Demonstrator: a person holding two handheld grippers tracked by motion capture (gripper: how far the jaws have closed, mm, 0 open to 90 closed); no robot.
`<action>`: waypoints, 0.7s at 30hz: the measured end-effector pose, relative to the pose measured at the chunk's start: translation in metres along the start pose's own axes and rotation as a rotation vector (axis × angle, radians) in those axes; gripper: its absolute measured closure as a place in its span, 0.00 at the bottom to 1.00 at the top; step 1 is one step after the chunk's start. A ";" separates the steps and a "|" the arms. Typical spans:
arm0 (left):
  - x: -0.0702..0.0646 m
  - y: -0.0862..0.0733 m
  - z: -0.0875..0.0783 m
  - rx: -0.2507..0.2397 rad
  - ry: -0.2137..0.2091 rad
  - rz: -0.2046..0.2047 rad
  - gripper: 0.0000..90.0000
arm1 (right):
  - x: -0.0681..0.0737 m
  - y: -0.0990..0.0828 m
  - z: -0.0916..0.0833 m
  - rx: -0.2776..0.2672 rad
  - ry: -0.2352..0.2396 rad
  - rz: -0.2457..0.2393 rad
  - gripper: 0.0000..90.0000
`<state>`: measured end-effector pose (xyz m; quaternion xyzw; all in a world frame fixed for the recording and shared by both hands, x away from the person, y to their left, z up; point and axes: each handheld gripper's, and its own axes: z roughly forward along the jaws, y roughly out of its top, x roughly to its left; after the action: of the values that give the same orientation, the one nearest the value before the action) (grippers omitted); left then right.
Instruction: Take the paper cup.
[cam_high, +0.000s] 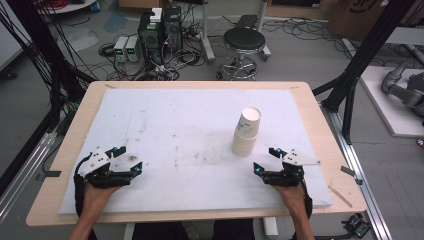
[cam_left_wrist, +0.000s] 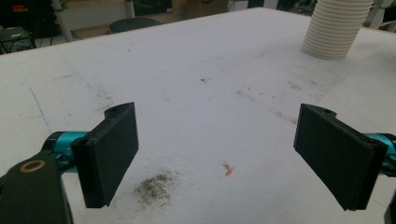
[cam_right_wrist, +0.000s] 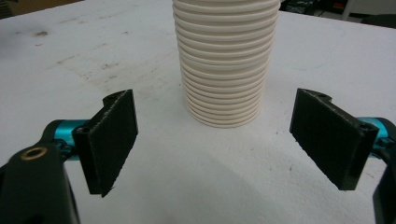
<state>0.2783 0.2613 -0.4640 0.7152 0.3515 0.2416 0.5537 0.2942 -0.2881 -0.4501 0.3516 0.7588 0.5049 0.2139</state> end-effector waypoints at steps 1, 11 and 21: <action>0.000 0.000 0.000 0.001 0.002 -0.001 0.15 | 0.000 0.000 0.000 -0.001 0.005 0.000 0.17; 0.000 0.000 0.000 0.000 0.010 -0.002 0.15 | -0.002 0.007 -0.005 -0.009 0.011 0.004 0.17; 0.000 0.001 0.002 0.019 0.008 -0.007 0.15 | -0.009 0.039 -0.021 -0.012 0.022 -0.010 0.17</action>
<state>0.2801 0.2603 -0.4638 0.7183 0.3586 0.2391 0.5462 0.2984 -0.2979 -0.4067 0.3408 0.7598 0.5122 0.2100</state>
